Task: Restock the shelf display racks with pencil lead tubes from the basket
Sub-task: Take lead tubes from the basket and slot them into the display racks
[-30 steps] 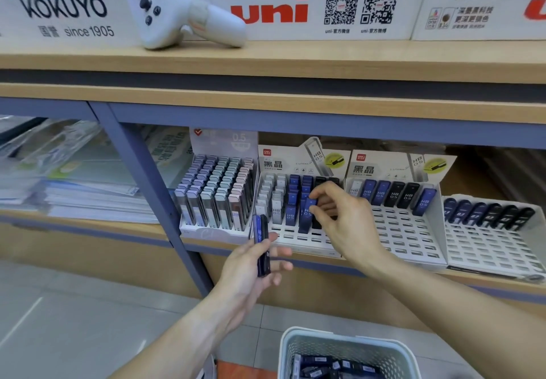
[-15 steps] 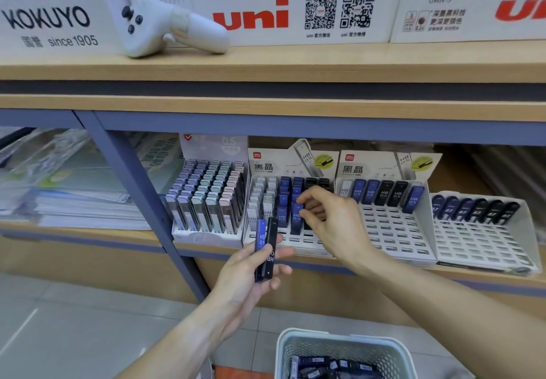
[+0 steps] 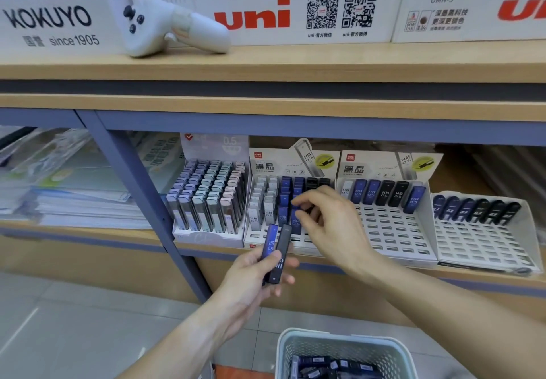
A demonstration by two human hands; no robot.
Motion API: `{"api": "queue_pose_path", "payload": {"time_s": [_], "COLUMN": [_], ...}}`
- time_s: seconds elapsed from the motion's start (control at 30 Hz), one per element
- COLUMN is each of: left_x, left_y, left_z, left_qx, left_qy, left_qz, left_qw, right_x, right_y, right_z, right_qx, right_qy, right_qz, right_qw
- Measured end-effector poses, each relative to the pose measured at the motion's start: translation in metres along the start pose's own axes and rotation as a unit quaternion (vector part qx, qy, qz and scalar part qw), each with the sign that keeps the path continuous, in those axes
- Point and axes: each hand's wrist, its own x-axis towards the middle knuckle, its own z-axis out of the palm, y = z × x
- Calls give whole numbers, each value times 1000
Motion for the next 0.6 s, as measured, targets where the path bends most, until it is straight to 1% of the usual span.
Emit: {"api": "queue_pose_path", "payload": {"time_s": [0.03,0.1,0.17,0.23,0.3,0.37,0.5,0.6], "left_x": [0,0,0,-1,-2,-2,0,0], "left_y": [-1,-2,-1,-1,-1,1,2,-1], "left_z": [1,3,5,6,8,8,5,3], "left_qx": [3,1,2,10,19,24,23,27], "left_qy": [-8,-23,-36,-47,-51,-47,-40,-41], "left_qz": [-4,-12,-17,-16,-6,8,15,13], "left_qw": [1000,1000,999,999,999,999,999,999], "right_x": [-1,-1,-2,-2,0,4,12,15], "right_y": [-5,-13,-14,-12,-10,-10,-8,-3], "right_z": [-2,-6,-6,-5,-6,-9,-16,-21], "right_qx": [30,86,114,139,162,193,259,267], "right_qy": [-16,-82,-154,-199,-194,-171,-111,-94], "right_qz": [2,28,54,71,75,85,132,154], "right_qw": [999,993,980,968,965,963,950,947]}}
